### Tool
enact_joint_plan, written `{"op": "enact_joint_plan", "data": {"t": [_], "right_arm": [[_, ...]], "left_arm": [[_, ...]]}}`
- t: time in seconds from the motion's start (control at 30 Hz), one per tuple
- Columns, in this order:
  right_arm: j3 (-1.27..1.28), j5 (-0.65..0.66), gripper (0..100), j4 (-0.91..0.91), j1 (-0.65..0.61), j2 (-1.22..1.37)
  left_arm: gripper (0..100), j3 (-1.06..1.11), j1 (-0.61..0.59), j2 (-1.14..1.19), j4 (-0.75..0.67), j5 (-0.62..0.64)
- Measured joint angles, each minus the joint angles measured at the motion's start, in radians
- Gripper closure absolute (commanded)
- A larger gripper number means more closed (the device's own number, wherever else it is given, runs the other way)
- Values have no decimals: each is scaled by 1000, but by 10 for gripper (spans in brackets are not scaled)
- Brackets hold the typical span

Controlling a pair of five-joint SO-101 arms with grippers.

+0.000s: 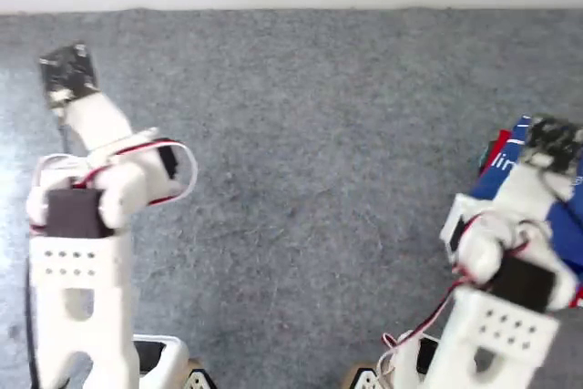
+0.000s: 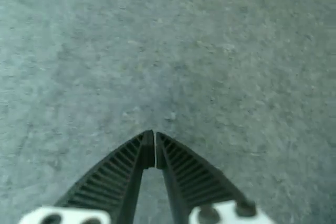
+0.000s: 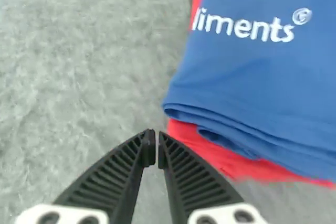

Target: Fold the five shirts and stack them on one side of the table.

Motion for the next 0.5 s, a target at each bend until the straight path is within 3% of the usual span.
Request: {"op": "enact_joint_plan", "data": {"t": [0.23,0.33,0.5], "right_arm": [[339,-3,991,-98,-68,-258],[439,-3,990,-101,-84,-328],[565,-3,990,-101,-126,-446]], "left_arm": [[988,382,95,-275,-377,5],[988,597,114,-437,-559,-64],[988,879,117,-664,-655,-91]]}}
